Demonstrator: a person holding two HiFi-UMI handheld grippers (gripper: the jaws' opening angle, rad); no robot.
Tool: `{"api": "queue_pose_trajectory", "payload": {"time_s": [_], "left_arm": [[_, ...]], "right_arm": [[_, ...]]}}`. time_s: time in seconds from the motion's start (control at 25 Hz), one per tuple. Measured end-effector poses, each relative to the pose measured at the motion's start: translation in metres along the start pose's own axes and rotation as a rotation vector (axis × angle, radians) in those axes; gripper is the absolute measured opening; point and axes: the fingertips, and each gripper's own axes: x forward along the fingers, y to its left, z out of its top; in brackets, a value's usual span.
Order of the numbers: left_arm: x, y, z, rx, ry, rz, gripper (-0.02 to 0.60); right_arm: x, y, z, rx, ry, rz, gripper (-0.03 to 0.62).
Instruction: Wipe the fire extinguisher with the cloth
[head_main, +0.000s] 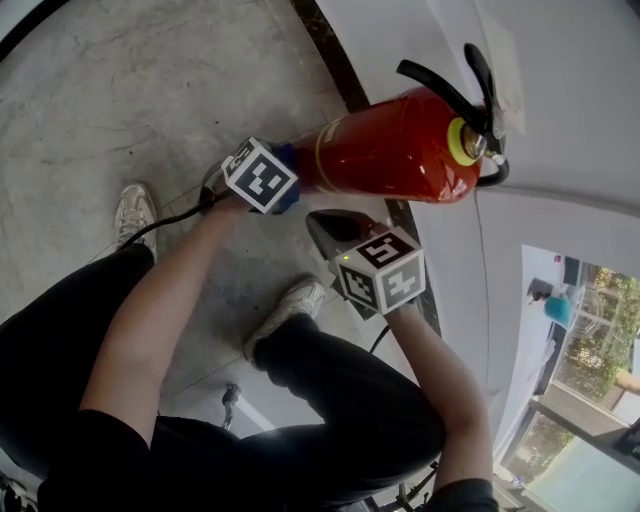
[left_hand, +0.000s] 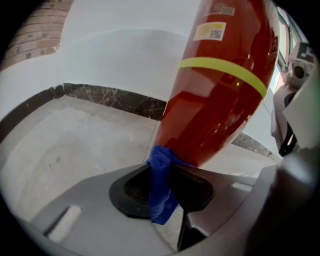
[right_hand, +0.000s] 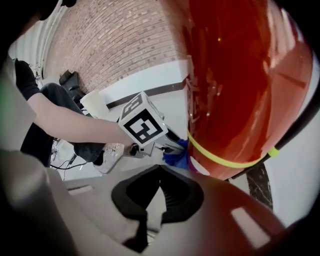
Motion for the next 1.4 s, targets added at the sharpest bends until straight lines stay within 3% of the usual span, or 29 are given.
{"api": "queue_pose_trajectory", "payload": {"time_s": [0.12,0.4,0.56,0.84,0.96,1.12,1.4], "left_arm": [[0.002,0.0,-0.003,0.025,0.03,-0.026,0.101],[-0.02,-0.002,0.032,0.092,-0.032,-0.051,0.101],[-0.04,-0.007,0.056,0.158,-0.037,-0.086,0.101],[-0.077,-0.003,0.097,0.263,-0.118,-0.11,0.101],[-0.092,-0.01,0.112,0.325,-0.135,-0.158,0.101],[-0.118,-0.03,0.134,0.383,-0.18,-0.28,0.101],[-0.178,-0.049,0.169,0.49,-0.271,-0.38,0.101]], "right_arm": [[0.007,0.012,0.002,-0.042,0.037,0.0,0.003],[0.014,0.031,0.009,-0.187,0.129,0.005,0.003],[0.015,0.042,0.024,-0.208,0.116,0.025,0.003],[0.015,0.047,0.04,-0.225,0.094,0.032,0.003],[0.014,0.048,0.041,-0.219,0.099,0.044,0.003],[0.015,0.053,0.042,-0.226,0.114,0.051,0.003],[0.005,0.063,0.06,-0.224,0.094,0.029,0.003]]}}
